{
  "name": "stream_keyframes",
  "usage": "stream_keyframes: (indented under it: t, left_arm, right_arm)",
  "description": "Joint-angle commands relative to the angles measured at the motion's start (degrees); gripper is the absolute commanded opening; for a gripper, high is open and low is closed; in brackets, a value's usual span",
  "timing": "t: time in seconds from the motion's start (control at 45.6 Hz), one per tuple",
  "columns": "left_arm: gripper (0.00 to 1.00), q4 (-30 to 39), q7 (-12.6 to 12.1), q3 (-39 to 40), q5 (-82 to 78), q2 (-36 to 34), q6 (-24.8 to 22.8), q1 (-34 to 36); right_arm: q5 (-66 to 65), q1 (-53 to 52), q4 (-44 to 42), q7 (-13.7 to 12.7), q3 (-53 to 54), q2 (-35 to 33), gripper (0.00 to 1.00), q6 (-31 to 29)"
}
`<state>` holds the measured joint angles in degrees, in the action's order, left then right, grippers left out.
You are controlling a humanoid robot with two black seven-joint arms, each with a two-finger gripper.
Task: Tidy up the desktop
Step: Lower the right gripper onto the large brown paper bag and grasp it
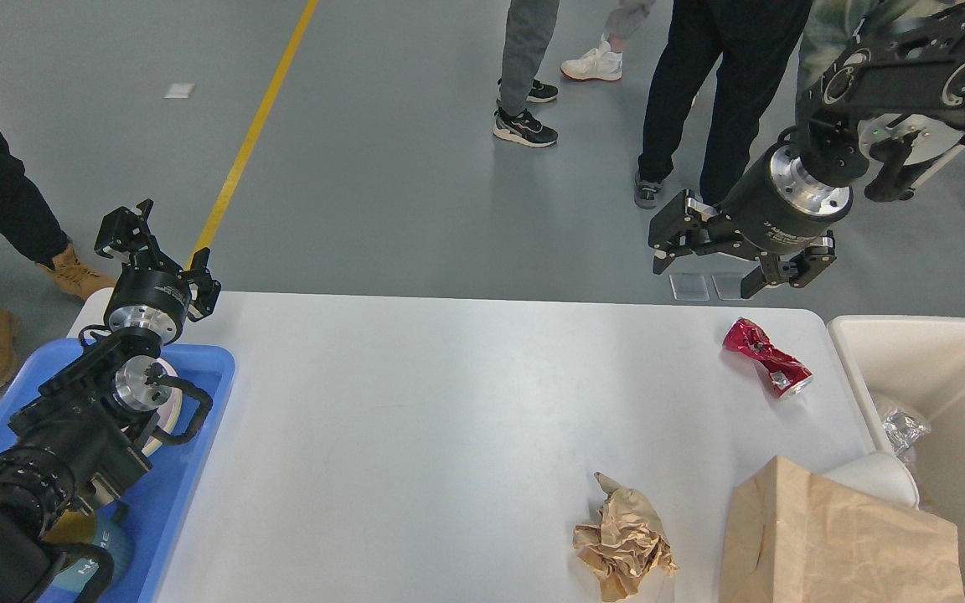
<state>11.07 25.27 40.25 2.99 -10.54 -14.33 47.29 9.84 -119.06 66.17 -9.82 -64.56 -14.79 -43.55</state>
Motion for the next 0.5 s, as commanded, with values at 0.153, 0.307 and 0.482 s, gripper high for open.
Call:
stream_keyframes:
  t: [0.153,0.307,0.482]
  left_arm:
    - [0.96,0.00,0.04,0.00,0.00,0.00,0.00,0.00]
    - [0.96,0.00,-0.04,0.00,0.00,0.00,0.00,0.00]
    - [0.96,0.00,0.04,0.00,0.00,0.00,0.00,0.00]
  right_arm:
    - [-1.76,8.22,0.10,-0.46,-2.68,-2.08,1.00,-1.89]
    - [-4.31,15.69,0.10,-0.46,-2.85,-3.05,1.00,-1.80]
    - [-5.18,23.95,-0.60,-0.55,-2.68,-2.52,1.00,1.53]
